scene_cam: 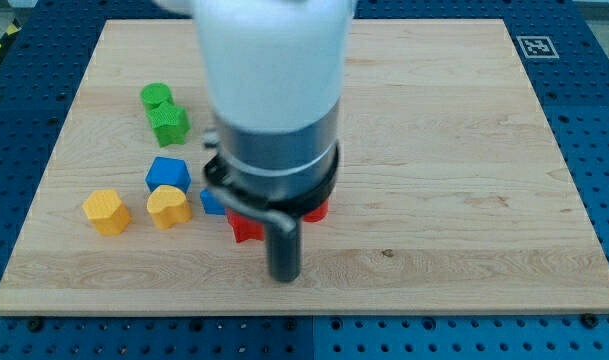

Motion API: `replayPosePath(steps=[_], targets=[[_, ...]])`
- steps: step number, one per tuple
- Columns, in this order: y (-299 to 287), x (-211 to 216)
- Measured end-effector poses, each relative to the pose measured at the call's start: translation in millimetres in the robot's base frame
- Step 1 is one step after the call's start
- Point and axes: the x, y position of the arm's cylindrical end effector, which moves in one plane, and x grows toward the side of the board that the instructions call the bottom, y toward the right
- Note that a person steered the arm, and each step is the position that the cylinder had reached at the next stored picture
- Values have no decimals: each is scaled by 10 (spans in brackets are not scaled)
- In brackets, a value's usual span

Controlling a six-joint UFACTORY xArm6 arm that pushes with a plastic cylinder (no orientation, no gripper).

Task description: Push the res star along with the red circle a bit up

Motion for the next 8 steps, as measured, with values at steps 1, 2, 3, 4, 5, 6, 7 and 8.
replayPosePath(steps=[1, 2, 3, 4, 5, 6, 7, 8], targets=[[-623, -225], [-554, -704], [-490, -726], [-368, -505], [-371, -534], [-195, -591], [-24, -533], [7, -392]])
